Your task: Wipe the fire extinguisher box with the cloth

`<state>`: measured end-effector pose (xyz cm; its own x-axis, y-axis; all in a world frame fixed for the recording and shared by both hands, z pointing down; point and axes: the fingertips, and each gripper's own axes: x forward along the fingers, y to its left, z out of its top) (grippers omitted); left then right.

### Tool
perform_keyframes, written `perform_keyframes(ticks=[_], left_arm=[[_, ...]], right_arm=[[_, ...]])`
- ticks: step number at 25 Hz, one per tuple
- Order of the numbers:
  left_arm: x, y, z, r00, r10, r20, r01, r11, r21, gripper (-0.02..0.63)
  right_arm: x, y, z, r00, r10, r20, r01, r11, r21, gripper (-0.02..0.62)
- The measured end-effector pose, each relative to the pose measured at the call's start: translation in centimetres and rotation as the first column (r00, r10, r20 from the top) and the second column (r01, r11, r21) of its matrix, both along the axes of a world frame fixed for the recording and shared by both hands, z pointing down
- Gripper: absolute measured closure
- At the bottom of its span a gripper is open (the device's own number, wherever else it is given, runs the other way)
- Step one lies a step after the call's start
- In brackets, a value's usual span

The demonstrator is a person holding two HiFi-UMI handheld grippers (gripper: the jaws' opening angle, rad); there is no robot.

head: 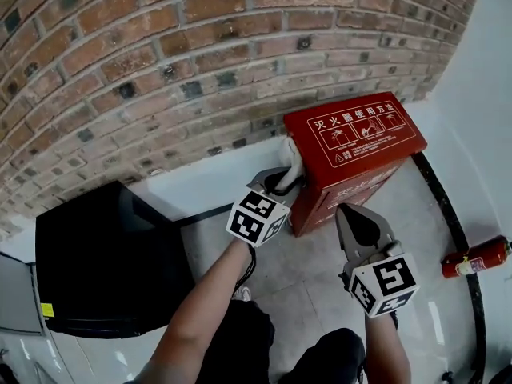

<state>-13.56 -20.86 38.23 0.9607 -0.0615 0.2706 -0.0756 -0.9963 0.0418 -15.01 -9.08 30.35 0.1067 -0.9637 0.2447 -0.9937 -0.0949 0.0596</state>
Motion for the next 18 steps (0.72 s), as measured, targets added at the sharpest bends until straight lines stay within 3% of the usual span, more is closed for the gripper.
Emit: perform_keyframes(ticks=[6,10,12,15,18], left_arm=[[-1.2,6.4,0.5,0.992,0.121,0.021,-0.121,0.992,0.034,0.515],[-2.2,11.7,0.9,0.956,0.288,0.053,-0.290,0.957,0.026,0.515],[-3.3,12.6,1.0,0.945,0.322,0.056,-0.323,0.946,0.018,0.517],[-4.9,9.9,1.6,0.968,0.242,0.066,-0.244,0.970,0.016,0.517],[-6.2,4.4,2.7,0.995,0.059,0.083,-0.061,0.998,0.029,0.517]], right_arm=[[-1.0,2.6,3.7,1.000,-0.027,0.012,0.027,1.000,-0.001,0.571],[-1.4,3.5,5.6,0.999,-0.037,0.032,0.037,0.999,-0.009,0.571],[-1.5,3.8,6.5,0.998,-0.038,0.045,0.038,0.999,-0.016,0.571],[-1.4,3.9,7.7,0.998,-0.031,0.061,0.033,0.999,-0.022,0.571],[-1.6,3.3,8.6,0.997,-0.033,0.069,0.035,0.999,-0.027,0.571]])
